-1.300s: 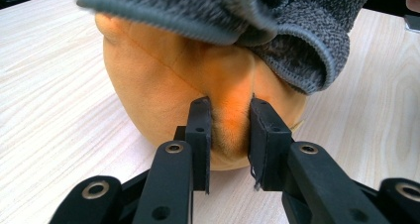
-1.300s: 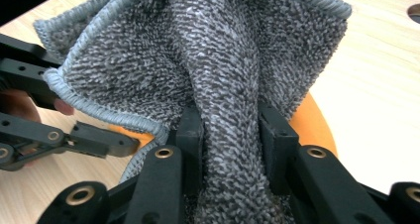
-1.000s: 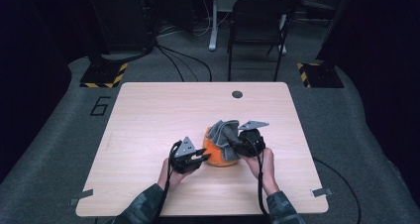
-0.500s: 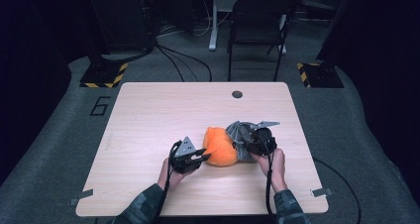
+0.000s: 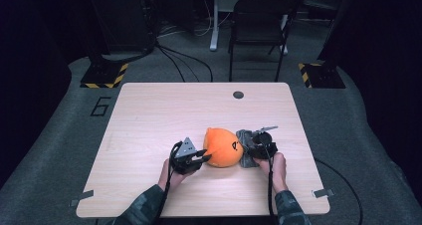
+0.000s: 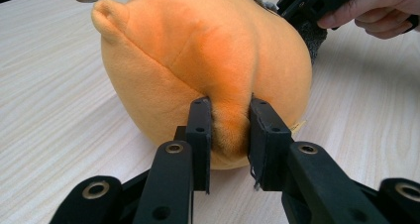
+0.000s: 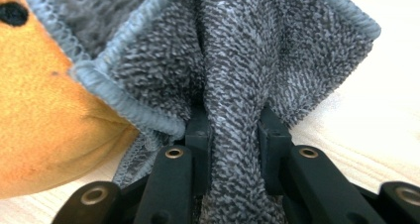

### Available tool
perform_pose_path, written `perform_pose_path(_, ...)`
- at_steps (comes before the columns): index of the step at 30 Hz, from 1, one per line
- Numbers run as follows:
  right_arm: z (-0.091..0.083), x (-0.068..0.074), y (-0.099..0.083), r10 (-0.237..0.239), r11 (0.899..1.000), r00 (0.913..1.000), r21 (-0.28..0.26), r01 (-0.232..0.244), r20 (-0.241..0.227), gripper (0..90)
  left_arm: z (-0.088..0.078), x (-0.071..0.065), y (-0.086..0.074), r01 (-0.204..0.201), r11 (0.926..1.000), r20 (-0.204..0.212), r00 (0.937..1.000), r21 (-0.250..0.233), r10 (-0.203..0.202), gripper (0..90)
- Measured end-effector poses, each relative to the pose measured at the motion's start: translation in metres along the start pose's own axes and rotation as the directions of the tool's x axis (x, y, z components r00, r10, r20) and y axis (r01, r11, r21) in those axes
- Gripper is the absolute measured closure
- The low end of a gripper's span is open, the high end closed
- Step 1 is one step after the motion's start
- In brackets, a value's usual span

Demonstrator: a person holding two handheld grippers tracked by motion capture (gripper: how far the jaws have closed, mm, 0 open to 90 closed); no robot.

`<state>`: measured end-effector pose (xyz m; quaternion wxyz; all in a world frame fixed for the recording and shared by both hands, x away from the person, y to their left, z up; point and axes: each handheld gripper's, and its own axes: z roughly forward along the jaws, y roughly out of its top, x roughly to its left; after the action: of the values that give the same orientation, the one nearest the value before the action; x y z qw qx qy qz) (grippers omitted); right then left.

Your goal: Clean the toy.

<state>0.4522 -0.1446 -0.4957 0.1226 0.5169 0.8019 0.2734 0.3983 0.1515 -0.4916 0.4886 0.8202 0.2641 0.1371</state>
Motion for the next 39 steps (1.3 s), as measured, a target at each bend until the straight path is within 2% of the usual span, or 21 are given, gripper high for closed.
perform_pose_path(5, -0.005, 0.001, 0.001, -0.015, 1.0, 0.9992, -0.02, 0.016, 0.037, 77.7, 0.0, 0.0, 0.0, -0.001, 1.0, -0.001, 1.0, 0.002, 0.001, 72.9)
perform_pose_path(9, -0.026, -0.005, 0.006, 0.012, 0.996, 0.9995, -0.092, -0.01, 0.028, 78.4, 0.0, 0.0, 0.0, 0.006, 1.0, 0.0, 1.0, -0.002, -0.006, 72.9)
perform_pose_path(12, -0.05, -0.005, 0.012, 0.032, 0.985, 0.9995, -0.172, -0.033, -0.008, 78.3, 0.0, 0.0, 0.0, 0.006, 1.0, 0.001, 1.0, -0.002, -0.006, 72.8)
perform_pose_path(13, -0.058, -0.004, 0.014, 0.019, 0.979, 0.9995, -0.202, -0.023, -0.024, 78.3, 0.0, 0.001, 0.0, 0.006, 1.0, 0.003, 1.0, -0.002, -0.006, 72.8)
perform_pose_path(15, -0.07, 0.003, 0.018, 0.02, 0.969, 0.9979, -0.243, -0.035, -0.061, 78.2, 0.0, 0.001, 0.0, 0.006, 1.0, 0.003, 1.0, -0.002, -0.006, 72.8)
perform_pose_path(17, -0.075, 0.014, 0.022, -0.006, 0.965, 0.9958, -0.262, -0.018, -0.091, 78.1, 0.0, 0.001, 0.0, 0.007, 1.0, 0.003, 1.0, -0.003, -0.007, 72.7)
perform_pose_path(18, -0.074, 0.02, 0.023, -0.018, 0.964, 0.9943, -0.267, -0.011, -0.105, 78.1, 0.0, 0.001, 0.0, 0.007, 1.0, 0.002, 1.0, -0.002, -0.007, 72.7)
perform_pose_path(19, -0.071, 0.029, 0.024, -0.047, 0.967, 0.9939, -0.253, 0.02, -0.1, 78.1, 0.0, 0.001, 0.0, 0.007, 1.0, 0.002, 1.0, -0.002, -0.007, 72.6)
perform_pose_path(20, -0.068, 0.034, 0.025, -0.054, 0.97, 0.9938, -0.24, 0.029, -0.097, 78.1, 0.0, 0.001, 0.0, 0.007, 1.0, 0.002, 1.0, -0.002, -0.007, 72.5)
perform_pose_path(22, -0.055, 0.045, 0.025, -0.093, 0.976, 0.993, -0.203, 0.077, -0.073, 78.2, 0.0, 0.001, 0.0, 0.008, 1.0, 0.001, 1.0, 0.001, -0.008, 71.9)
perform_pose_path(23, -0.05, 0.049, 0.024, -0.093, 0.979, 0.9943, -0.188, 0.082, -0.052, 78.3, 0.0, 0.001, -0.001, 0.008, 1.0, -0.004, 1.0, 0.002, -0.008, 71.1)
perform_pose_path(26, -0.044, 0.052, 0.023, -0.1, 0.979, 0.9942, -0.181, 0.092, -0.039, 78.6, 0.0, 0.005, -0.001, 0.015, 0.9999, 0.007, 0.9999, -0.007, -0.015, 68.1)
perform_pose_path(30, -0.043, 0.049, 0.023, -0.107, 0.978, 0.9933, -0.186, 0.097, -0.044, 78.5, -0.001, 0.007, 0.0, 0.007, 0.9999, 0.008, 0.9999, -0.009, -0.007, 51.9)
perform_pose_path(32, -0.042, 0.047, 0.023, -0.091, 0.979, 0.9944, -0.187, 0.08, -0.054, 78.4, -0.002, 0.007, 0.0, -0.014, 0.9997, 0.012, 0.9998, -0.019, 0.015, 42.0)
perform_pose_path(33, -0.041, 0.046, 0.024, -0.099, 0.978, 0.9937, -0.189, 0.088, -0.052, 78.5, -0.004, 0.008, 0.0, -0.055, 0.998, -0.008, 0.9984, -0.029, 0.055, 37.5)
perform_pose_path(34, -0.041, 0.045, 0.024, -0.1, 0.979, 0.9936, -0.182, 0.089, -0.052, 78.4, -0.005, 0.008, 0.0, -0.072, 0.9969, -0.01, 0.9974, -0.033, 0.071, 32.7)
perform_pose_path(35, -0.041, 0.045, 0.024, -0.1, 0.979, 0.9936, -0.182, 0.089, -0.052, 78.4, -0.005, 0.008, 0.0, -0.072, 0.9969, -0.01, 0.9974, -0.033, 0.071, 30.7)
perform_pose_path(36, -0.041, 0.045, 0.024, -0.085, 0.981, 0.9944, -0.182, 0.073, -0.062, 78.4, -0.008, 0.008, 0.0, -0.148, 0.9882, -0.029, 0.9888, -0.041, 0.147, 26.8)
perform_pose_path(37, -0.041, 0.044, 0.024, -0.092, 0.98, 0.994, -0.181, 0.08, -0.06, 78.4, -0.008, 0.007, -0.001, -0.174, 0.9838, -0.034, 0.9844, -0.041, 0.173, 22.3)
perform_pose_path(38, -0.04, 0.044, 0.024, -0.084, 0.981, 0.9946, -0.181, 0.071, -0.062, 78.4, -0.008, 0.006, -0.002, -0.213, 0.9767, -0.055, 0.9759, -0.027, 0.211, 21.7)
perform_pose_path(39, -0.04, 0.044, 0.025, -0.076, 0.981, 0.9951, -0.181, 0.064, -0.062, 78.4, -0.008, 0.006, -0.002, -0.213, 0.9767, -0.055, 0.9759, -0.027, 0.211, 20.5)
